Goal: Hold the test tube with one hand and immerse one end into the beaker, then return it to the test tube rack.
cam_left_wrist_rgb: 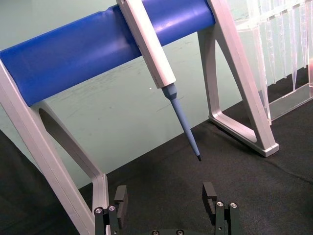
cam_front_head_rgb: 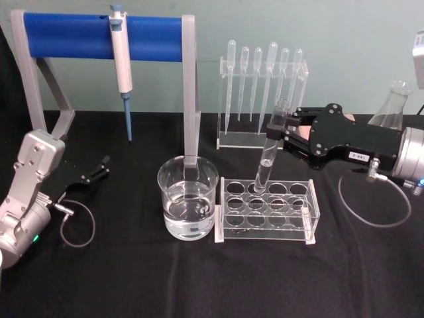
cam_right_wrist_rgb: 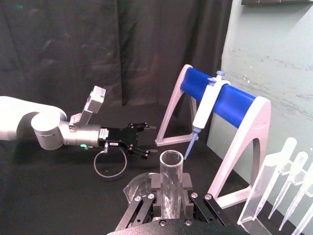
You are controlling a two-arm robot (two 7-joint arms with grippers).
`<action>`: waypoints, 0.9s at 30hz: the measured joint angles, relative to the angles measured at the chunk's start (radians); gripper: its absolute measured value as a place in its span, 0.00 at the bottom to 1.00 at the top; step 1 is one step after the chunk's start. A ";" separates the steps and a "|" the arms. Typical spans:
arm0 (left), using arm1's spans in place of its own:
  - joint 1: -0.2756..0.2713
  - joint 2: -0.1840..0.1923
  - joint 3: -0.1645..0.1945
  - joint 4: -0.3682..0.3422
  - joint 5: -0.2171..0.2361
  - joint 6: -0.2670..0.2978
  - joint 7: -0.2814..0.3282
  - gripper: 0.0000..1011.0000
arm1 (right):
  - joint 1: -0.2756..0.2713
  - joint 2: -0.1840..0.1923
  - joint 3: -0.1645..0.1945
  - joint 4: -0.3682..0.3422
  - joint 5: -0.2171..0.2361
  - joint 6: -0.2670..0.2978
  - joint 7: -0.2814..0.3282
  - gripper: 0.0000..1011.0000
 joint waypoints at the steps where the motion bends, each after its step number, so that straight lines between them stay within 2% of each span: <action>1: 0.000 0.000 0.000 0.000 0.000 0.000 0.000 0.99 | 0.003 0.001 -0.002 0.000 0.001 0.001 0.000 0.24; 8: 0.000 0.000 0.000 0.000 0.000 0.000 0.000 0.99 | 0.019 0.009 -0.014 -0.002 0.006 0.002 -0.008 0.24; 27: 0.000 0.000 0.000 0.000 0.000 0.000 0.000 0.99 | 0.018 0.007 -0.012 -0.002 0.006 0.002 -0.007 0.24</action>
